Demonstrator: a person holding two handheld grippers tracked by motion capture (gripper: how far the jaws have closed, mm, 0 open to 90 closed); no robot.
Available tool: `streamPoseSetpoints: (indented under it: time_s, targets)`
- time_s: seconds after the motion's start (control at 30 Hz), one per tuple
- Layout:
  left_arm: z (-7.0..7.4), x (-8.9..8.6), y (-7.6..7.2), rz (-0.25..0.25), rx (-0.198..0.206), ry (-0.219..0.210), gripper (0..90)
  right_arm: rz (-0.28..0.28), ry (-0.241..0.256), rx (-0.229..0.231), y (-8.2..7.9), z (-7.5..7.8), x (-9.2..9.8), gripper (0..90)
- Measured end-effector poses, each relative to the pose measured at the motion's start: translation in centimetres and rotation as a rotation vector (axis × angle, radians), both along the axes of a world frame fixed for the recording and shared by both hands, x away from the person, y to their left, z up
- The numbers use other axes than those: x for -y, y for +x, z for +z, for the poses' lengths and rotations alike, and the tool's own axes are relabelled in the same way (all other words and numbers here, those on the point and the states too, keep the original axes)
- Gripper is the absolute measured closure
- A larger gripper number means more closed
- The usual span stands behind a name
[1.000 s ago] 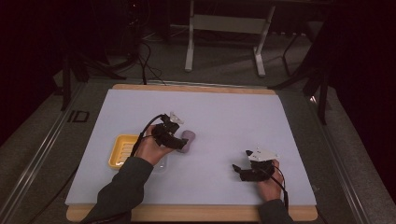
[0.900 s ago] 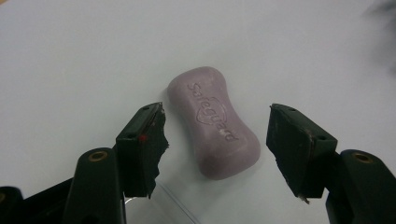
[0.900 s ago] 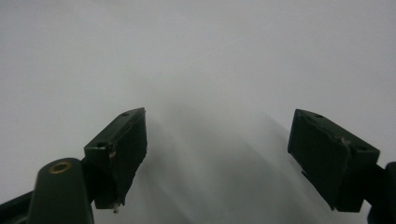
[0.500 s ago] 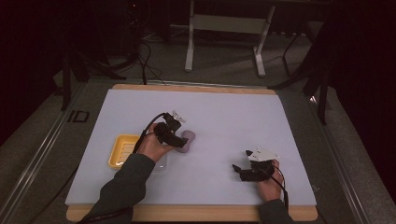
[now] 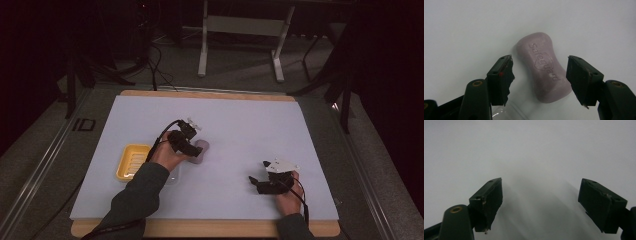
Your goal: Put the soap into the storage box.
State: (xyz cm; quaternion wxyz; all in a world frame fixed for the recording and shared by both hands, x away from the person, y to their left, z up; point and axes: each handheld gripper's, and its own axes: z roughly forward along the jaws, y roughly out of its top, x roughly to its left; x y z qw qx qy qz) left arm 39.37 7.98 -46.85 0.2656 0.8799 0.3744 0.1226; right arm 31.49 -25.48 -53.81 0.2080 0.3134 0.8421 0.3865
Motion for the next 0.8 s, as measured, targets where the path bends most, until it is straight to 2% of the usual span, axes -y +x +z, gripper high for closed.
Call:
streamPoseSetpoints:
  time_s: [0.13,0.5,0.8]
  targets:
    - [0.1,0.1,0.1,-0.011,-0.01,-0.016,38.4,0.0,-0.002,0.001,0.0,0.0,0.0,19.3]
    - [0.0,0.5,0.8,-0.013,-0.013,-0.003,38.3,0.0,0.001,0.0,0.0,0.0,0.0,19.3]
    - [-0.6,0.7,1.5,0.002,-0.035,0.019,37.1,0.001,0.003,0.0,0.0,0.0,0.0,19.3]
